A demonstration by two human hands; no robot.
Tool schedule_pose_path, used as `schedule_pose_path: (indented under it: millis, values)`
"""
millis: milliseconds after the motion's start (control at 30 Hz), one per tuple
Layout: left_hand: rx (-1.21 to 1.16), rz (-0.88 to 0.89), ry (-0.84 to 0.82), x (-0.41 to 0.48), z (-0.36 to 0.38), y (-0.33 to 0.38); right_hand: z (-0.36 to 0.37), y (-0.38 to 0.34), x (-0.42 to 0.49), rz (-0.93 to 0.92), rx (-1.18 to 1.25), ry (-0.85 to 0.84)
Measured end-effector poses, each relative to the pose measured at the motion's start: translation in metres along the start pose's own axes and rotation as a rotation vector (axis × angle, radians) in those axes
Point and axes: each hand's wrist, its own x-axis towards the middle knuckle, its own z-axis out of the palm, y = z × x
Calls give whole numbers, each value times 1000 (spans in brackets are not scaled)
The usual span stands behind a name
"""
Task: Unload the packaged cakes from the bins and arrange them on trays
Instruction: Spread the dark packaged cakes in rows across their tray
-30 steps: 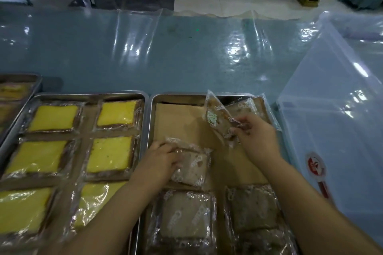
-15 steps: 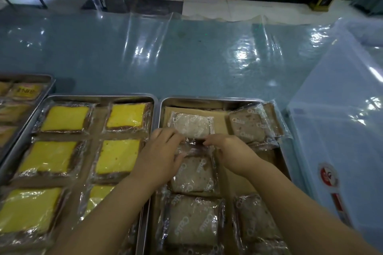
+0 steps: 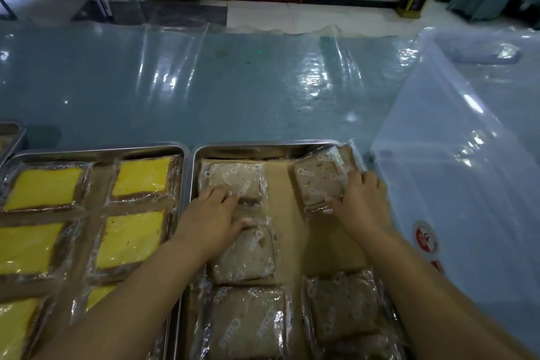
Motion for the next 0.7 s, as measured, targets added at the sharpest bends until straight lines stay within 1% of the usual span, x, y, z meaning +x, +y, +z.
schedule_pose_path:
  millis: [100, 167, 233, 300, 367, 433, 500, 567, 633, 700]
  values:
    - [-73, -7, 20, -3, -2, 7, 3, -2, -3, 12, 124, -28]
    - [-80, 30, 23, -7, 0, 11, 1, -4, -5, 28, 211, -40]
    - [-66, 58, 1, -11, 4, 14, -2, -4, -5, 22, 219, -30]
    - [-65, 46, -31, -15, 8, 15, -6, -3, -7, -7, 246, -10]
    - [-65, 26, -58, -17, 11, 15, -8, 0, -9, -68, 221, -23]
    - [-63, 21, -70, -17, 12, 15, -11, 6, -12, -127, 185, -100]
    - [-68, 25, -67, -17, 10, 16, -16, 11, -14, -94, 194, -216]
    - [-66, 32, -54, -16, 7, 17, -20, 13, -15, -87, 110, -293]
    - [-70, 40, -33, -15, 5, 18, -21, 11, -17, -137, 43, -298]
    - [-77, 52, -1, -13, 3, 21, -19, 9, -18, -161, 85, -220]
